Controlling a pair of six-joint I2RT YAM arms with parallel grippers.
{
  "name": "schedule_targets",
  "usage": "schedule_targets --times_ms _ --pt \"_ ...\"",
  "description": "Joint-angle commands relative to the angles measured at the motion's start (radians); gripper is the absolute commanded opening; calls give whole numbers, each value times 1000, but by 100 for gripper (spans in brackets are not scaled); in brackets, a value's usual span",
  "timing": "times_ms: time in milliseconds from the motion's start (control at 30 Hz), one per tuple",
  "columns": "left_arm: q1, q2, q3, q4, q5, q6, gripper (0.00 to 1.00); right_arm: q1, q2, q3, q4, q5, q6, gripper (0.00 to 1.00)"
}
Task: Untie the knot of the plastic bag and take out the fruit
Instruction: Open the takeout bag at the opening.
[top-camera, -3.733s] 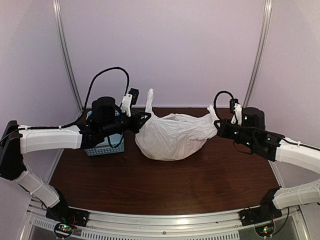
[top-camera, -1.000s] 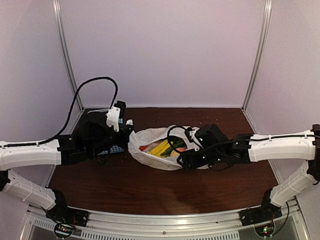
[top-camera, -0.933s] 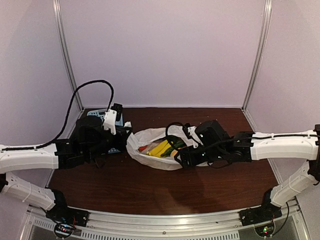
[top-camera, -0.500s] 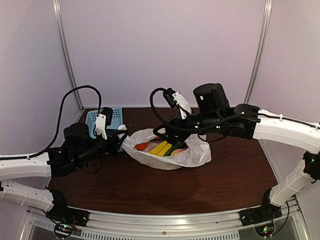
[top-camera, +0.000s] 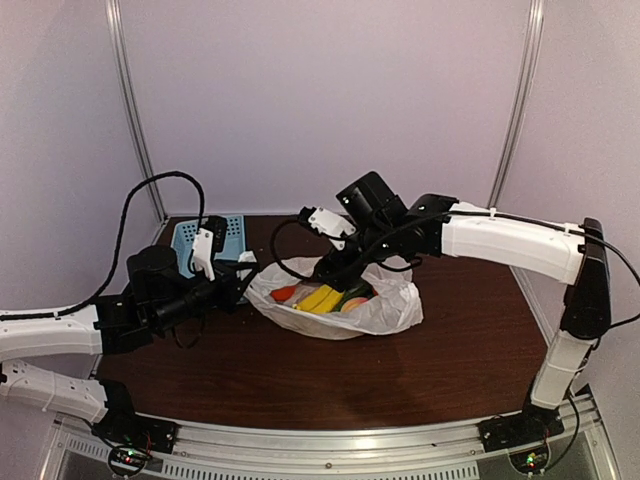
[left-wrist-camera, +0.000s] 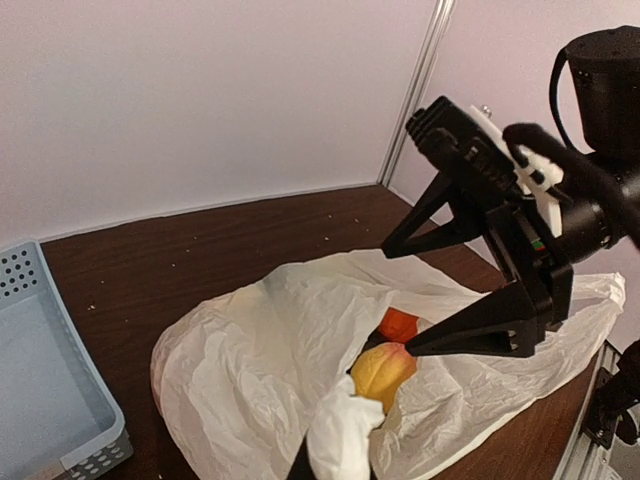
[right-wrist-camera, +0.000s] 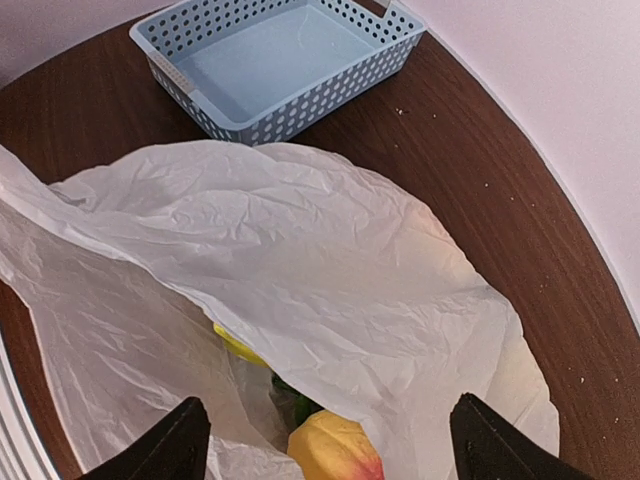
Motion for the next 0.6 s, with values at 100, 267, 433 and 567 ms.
schedule_targets --times_ms 100,267,433,567 --pt "10 -15 -4 17 24 -8 0 -37 40 23 -31 4 -123 85" --pt "13 -27 -7 11 25 -8 0 -45 83 25 2 84 -130 77" --pt "14 -37 -6 7 27 -9 0 -55 127 53 40 167 -93 41" --pt "18 -51 -6 -19 10 -12 0 -80 82 65 86 204 -23 8"
